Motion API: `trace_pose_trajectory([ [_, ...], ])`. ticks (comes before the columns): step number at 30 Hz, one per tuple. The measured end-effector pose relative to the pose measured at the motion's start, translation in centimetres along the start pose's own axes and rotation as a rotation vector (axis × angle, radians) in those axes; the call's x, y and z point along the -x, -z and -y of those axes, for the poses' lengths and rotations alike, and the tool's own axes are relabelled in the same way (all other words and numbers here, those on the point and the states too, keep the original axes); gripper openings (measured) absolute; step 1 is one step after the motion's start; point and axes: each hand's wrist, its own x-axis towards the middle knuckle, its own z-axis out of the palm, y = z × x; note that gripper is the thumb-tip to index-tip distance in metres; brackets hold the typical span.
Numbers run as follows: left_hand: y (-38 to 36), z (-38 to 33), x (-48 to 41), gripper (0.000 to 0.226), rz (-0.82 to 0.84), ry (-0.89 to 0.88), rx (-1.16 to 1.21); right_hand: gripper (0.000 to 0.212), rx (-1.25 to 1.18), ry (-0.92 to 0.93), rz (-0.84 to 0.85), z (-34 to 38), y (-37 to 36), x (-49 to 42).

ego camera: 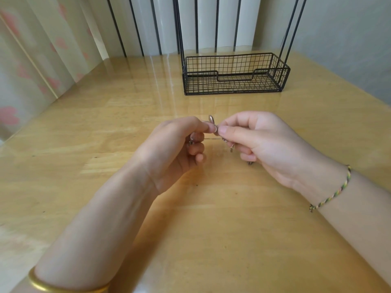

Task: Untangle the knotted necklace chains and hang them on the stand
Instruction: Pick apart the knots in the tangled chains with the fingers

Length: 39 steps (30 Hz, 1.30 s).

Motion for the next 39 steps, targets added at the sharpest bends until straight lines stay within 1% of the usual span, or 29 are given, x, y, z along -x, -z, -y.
trace_pose_trajectory([
  [3,-0.1,0.0,0.0,0.018,0.006,-0.018,-0.013,0.008,-0.006,-0.050,0.077,0.2,0.1,0.1],
  [5,-0.1,0.0,0.1,0.019,0.012,-0.026,-0.022,0.011,0.005,-0.061,0.091,0.3,0.0,0.2],
  [8,-0.2,0.0,0.2,0.019,0.016,-0.038,-0.068,0.013,0.005,-0.076,0.081,0.2,0.0,0.1],
  [13,-0.1,0.1,0.2,0.016,-0.032,-0.072,-0.161,0.004,-0.166,-0.089,0.069,0.3,-0.2,0.2],
  [15,-0.1,0.2,0.2,0.015,-0.060,-0.079,-0.190,0.005,-0.228,-0.097,0.049,0.3,-0.2,0.1],
  [18,-0.1,0.3,0.0,0.018,-0.085,-0.085,-0.240,0.007,-0.303,-0.099,0.020,0.1,-0.1,0.0],
  [23,-0.1,0.4,0.0,0.023,-0.088,-0.083,-0.295,0.010,-0.346,-0.036,-0.051,0.2,0.0,-0.2],
  [25,0.0,0.5,0.0,0.022,-0.061,-0.064,-0.307,0.013,-0.365,-0.020,-0.075,0.2,0.2,-0.3],
  [28,-0.2,0.6,0.1,0.028,0.034,-0.005,-0.329,0.014,-0.397,-0.009,-0.079,0.2,0.4,-0.4],
  [31,-0.4,0.7,0.3,0.029,0.119,0.038,-0.365,0.015,-0.428,0.042,-0.096,0.2,0.4,-0.5],
  [34,-0.5,0.7,0.4,0.028,0.181,0.047,-0.392,0.013,-0.416,0.107,-0.119,0.3,0.7,-0.6],
  [36,-0.5,0.7,0.4,0.024,0.196,0.050,-0.384,0.014,-0.366,0.145,-0.135,0.3,1.0,-0.6],
  [37,-0.5,0.7,0.5,0.021,0.185,0.045,-0.379,0.014,-0.326,0.161,-0.142,0.3,1.1,-0.6],
  [39,-0.4,0.6,0.3,0.016,0.108,0.009,-0.379,0.014,-0.204,0.194,-0.158,0.3,1.3,-0.5],
])
